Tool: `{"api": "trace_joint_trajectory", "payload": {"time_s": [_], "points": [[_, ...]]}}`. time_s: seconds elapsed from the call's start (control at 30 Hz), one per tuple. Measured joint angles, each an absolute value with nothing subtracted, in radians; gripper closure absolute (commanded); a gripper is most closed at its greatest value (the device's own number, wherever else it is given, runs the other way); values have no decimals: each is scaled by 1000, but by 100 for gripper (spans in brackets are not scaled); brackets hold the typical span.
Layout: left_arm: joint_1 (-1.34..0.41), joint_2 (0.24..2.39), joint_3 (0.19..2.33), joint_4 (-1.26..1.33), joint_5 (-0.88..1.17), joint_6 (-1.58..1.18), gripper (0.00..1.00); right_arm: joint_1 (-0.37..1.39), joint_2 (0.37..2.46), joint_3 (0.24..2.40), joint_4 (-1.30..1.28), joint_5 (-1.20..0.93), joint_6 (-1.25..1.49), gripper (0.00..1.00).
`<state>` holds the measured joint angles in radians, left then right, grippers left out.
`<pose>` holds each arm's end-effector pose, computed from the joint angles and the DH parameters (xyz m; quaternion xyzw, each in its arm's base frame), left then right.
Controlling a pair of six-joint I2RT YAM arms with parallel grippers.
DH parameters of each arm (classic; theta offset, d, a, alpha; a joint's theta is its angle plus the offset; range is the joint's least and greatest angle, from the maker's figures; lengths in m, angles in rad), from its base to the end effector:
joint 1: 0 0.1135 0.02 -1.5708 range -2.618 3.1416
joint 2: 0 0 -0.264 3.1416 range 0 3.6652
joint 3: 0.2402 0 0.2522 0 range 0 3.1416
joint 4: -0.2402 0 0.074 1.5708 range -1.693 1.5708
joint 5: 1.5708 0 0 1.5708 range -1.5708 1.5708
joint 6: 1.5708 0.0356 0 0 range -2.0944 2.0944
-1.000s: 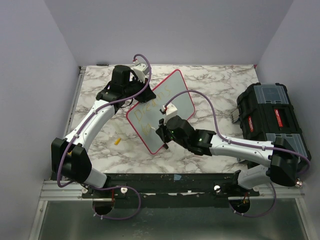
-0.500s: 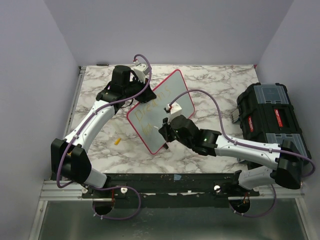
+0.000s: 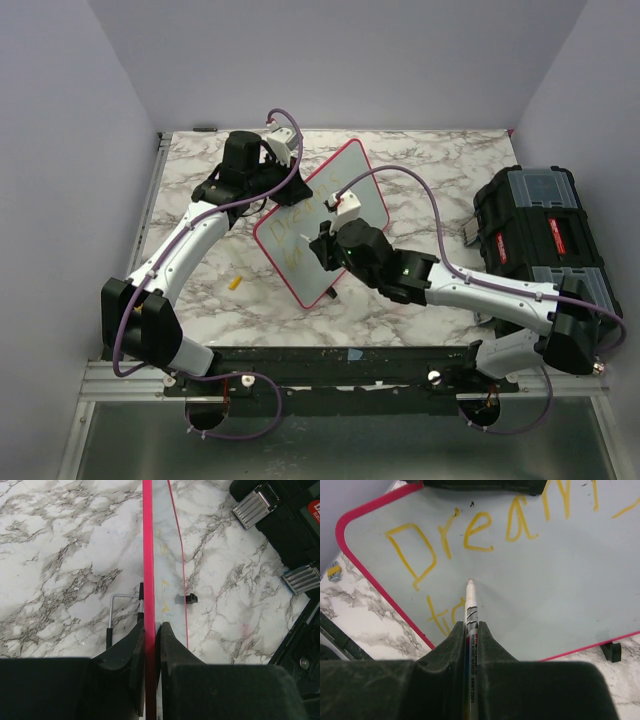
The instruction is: Write a sentence on the whiteboard
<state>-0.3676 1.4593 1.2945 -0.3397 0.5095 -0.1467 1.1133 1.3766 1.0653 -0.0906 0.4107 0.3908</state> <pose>0.3055 -0.1363 0.3441 0.2192 0.8142 -0.3350 0.4205 0.1536 0.2797 0.3129 -0.1833 0.8036 0.2448 0.5106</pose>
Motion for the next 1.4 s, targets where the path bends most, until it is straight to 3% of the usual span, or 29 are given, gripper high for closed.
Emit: {"api": "trace_joint_trajectory", "payload": {"time_s": [0.6, 1.4], "points": [[-366, 1459, 1290, -336, 508, -146, 100, 1113, 1435, 1098, -80, 455, 396, 99], [-366, 1455, 1288, -334, 509, -147, 100, 1113, 1391, 969, -131, 429, 464, 99]]}}
